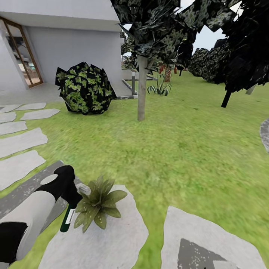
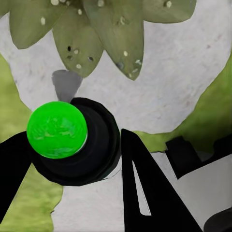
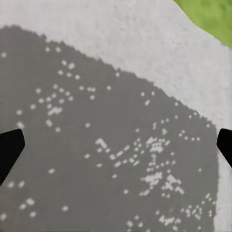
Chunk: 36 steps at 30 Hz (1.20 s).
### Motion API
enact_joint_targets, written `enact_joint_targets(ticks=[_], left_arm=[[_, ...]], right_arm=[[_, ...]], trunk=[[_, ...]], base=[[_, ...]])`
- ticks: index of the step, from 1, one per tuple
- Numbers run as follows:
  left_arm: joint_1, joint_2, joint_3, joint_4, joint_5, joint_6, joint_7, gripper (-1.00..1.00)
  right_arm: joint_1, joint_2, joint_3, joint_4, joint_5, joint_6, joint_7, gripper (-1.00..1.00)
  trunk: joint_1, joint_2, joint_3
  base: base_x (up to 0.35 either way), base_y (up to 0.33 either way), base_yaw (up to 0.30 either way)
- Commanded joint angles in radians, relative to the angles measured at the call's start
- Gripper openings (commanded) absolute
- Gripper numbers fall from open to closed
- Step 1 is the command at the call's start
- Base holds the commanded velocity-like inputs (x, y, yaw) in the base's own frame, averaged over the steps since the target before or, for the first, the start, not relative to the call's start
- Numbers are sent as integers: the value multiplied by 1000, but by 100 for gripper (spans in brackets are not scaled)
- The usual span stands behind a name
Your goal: Pick up the pesticide atomizer in the garden and spray insectifuge to fully cover both potted plants in the garden.
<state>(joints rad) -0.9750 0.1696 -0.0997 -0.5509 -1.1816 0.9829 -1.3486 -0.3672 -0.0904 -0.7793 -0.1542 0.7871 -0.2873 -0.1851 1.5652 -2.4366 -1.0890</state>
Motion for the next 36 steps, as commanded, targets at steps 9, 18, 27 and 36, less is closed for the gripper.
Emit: enact_joint_targets(ticks=[9, 18, 27, 36], left_arm=[[-2, -1, -4, -2, -50, 12, -11, -100], [-2, 0, 0, -1, -108, 16, -11, -100], [-1, 2, 0, -2, -110, 16, -11, -100], [-7, 0, 0, -3, -110, 16, -11, -100]], right_arm=[[-1, 0, -8, 2, 11, -4, -4, 100], [-1, 0, -8, 2, 11, -4, -4, 100], [-1, 1, -8, 2, 11, -4, -4, 100], [-1, 1, -6, 2, 11, -4, -4, 100]], trunk=[[0, 0, -1], [0, 0, -1], [0, 0, -1], [0, 0, -1]], base=[[74, -252, 274], [91, -251, 156], [211, -86, 66], [5, -1, 270]])
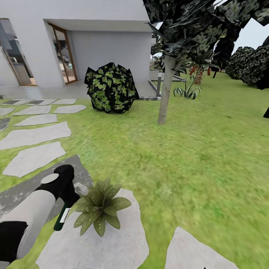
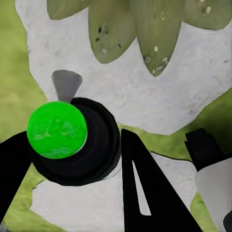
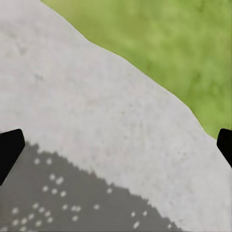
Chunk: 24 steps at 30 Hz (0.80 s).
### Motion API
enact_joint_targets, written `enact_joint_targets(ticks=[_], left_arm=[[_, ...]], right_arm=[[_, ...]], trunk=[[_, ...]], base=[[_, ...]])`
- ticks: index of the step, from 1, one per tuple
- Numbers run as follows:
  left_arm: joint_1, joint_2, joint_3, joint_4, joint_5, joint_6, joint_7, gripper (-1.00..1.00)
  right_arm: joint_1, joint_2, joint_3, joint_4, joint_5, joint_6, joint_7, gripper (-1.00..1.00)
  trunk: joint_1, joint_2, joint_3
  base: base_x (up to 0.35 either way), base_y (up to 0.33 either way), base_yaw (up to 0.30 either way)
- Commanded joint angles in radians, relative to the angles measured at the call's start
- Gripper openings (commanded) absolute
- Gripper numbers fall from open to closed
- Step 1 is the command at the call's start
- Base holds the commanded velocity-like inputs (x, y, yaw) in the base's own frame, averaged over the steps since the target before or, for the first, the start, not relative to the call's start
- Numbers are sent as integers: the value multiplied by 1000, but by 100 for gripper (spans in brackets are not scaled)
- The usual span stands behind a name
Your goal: Pick up the pesticide atomizer in the garden and spray insectifuge to fully cover both potted plants in the garden.
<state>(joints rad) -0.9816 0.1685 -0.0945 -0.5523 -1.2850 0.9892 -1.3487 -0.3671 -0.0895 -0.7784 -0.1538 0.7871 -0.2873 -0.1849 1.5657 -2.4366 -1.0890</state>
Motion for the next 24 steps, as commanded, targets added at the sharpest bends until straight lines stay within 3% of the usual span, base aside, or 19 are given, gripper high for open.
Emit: enact_joint_targets(ticks=[1, 8, 16, 24], left_arm=[[0, 0, -6, -2, -7, 9, -10, -100], [-2, 1, -5, -4, -8, 9, -10, -100], [-2, -4, -8, -4, -12, 9, -10, -100], [-2, -5, -8, -4, -13, 8, -10, -100]], right_arm=[[-1, -1, -7, 2, 11, -4, -4, 100], [-1, 0, -8, 2, 11, -4, -4, 100], [0, -2, -9, 0, 13, -5, -4, 100], [-1, -2, -9, 0, 13, -4, -4, 100]], trunk=[[0, 0, -1], [0, 0, -1], [0, 0, -1], [0, 0, -1]], base=[[0, 0, 277], [82, -50, 262], [173, -218, 27], [25, -267, 0]])
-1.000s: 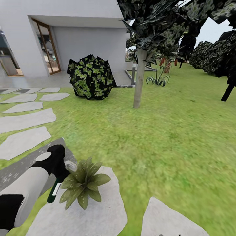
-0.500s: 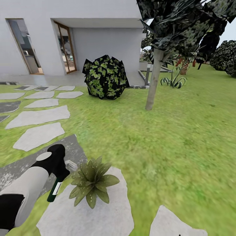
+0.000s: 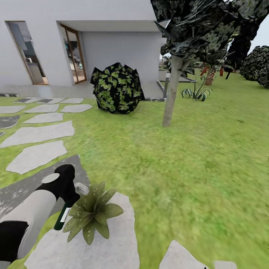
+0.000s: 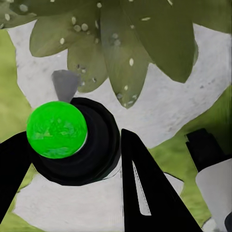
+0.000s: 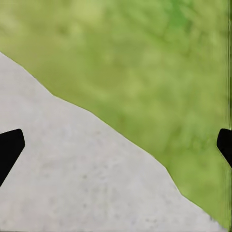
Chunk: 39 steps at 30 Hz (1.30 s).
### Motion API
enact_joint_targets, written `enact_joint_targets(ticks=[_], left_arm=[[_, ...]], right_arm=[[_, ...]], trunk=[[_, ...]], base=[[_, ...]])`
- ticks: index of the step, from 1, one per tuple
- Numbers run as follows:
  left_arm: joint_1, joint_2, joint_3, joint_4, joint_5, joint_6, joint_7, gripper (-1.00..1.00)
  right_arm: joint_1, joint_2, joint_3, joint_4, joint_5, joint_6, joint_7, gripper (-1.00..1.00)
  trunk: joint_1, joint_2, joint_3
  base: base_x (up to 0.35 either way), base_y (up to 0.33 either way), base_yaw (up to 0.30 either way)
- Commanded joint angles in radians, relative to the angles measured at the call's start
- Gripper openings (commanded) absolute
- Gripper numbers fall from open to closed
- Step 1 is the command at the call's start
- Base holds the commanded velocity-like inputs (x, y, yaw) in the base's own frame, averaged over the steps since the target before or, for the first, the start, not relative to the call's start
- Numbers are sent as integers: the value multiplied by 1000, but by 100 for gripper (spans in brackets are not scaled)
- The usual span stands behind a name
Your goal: Pick up the pesticide atomizer in the garden and spray insectifuge to fully cover both potted plants in the garden.
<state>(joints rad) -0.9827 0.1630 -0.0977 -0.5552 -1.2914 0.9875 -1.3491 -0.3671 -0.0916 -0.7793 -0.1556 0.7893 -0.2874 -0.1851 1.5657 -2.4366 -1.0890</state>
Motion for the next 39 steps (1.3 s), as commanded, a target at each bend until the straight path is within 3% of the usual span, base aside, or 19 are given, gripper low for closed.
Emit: enact_joint_targets(ticks=[1, 12, 23, 39], left_arm=[[-1, 2, -5, -1, -6, 10, -10, -100], [-1, 7, -5, -1, -6, 10, -10, -100], [0, 1, -5, 0, -6, 11, -10, -100], [14, -3, -7, 1, -6, 10, -10, -100]], right_arm=[[-1, 0, -8, 2, 10, -4, -4, 100], [-1, 1, -8, 2, 8, -5, -4, 100], [-1, 2, -8, 2, 8, -5, -4, 100], [-1, 1, -7, 3, 9, -5, -4, 100]], trunk=[[0, 0, -1], [0, 0, -1], [0, 0, -1], [0, 0, -1]], base=[[1, -270, 0], [0, -233, 222], [0, -20, 272], [0, -255, 18]])
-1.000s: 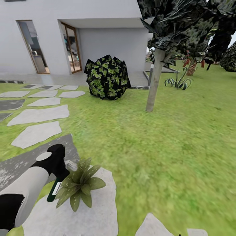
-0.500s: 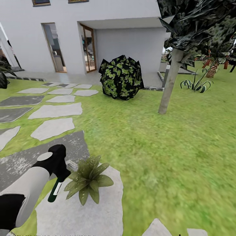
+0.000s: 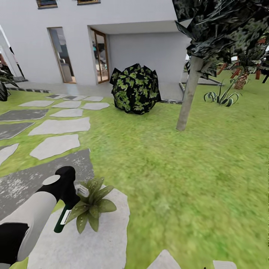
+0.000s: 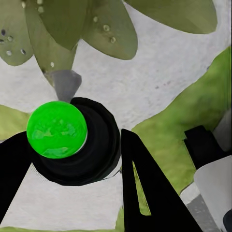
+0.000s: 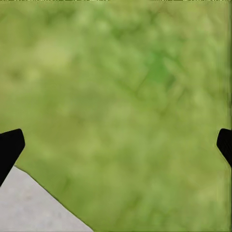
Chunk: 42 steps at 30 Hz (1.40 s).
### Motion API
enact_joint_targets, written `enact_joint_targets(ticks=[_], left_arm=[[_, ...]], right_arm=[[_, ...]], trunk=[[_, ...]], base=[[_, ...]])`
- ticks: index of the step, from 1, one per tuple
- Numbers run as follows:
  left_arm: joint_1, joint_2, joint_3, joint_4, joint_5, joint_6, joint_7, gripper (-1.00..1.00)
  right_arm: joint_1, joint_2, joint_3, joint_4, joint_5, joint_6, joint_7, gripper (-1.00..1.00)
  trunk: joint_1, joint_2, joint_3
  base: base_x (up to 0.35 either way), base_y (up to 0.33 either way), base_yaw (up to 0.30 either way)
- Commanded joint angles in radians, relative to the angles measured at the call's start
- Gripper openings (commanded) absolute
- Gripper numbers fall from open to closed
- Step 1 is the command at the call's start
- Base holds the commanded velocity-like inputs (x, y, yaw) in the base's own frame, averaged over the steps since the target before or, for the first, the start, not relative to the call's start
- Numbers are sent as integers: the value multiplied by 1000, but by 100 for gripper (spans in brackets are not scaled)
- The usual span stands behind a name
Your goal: Pick up the pesticide atomizer in the garden and spray insectifuge to fully cover both potted plants in the garden.
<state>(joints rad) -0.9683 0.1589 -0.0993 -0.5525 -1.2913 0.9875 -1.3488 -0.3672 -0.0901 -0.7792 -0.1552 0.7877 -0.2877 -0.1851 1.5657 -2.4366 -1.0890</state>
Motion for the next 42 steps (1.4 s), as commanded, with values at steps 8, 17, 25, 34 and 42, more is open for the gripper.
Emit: enact_joint_targets(ticks=[8, 17, 25, 34, 42], left_arm=[[-1, 2, -5, -1, -6, 10, -10, -100], [4, 2, -5, -1, -6, 10, -10, -100], [50, 7, 3, 12, -4, 7, -3, -100], [171, 21, 16, 0, 5, 5, -1, -100], [211, 42, 56, -3, 6, -2, 10, -100]], right_arm=[[-1, 1, -6, 2, 10, -5, -4, 100], [-1, 1, -6, 3, 10, -4, -4, 100], [-1, -2, -6, 2, 13, -5, -3, 100], [-1, -1, -6, 2, 14, -4, -2, 100], [-1, 1, -6, 3, 12, -4, -3, 100]], trunk=[[0, 0, -1], [0, 0, -1], [0, 0, -1], [0, 0, -1], [0, 0, -1]], base=[[0, -272, 213], [10, -272, 276], [188, -140, 66], [30, -3, 0], [0, 0, 40]])
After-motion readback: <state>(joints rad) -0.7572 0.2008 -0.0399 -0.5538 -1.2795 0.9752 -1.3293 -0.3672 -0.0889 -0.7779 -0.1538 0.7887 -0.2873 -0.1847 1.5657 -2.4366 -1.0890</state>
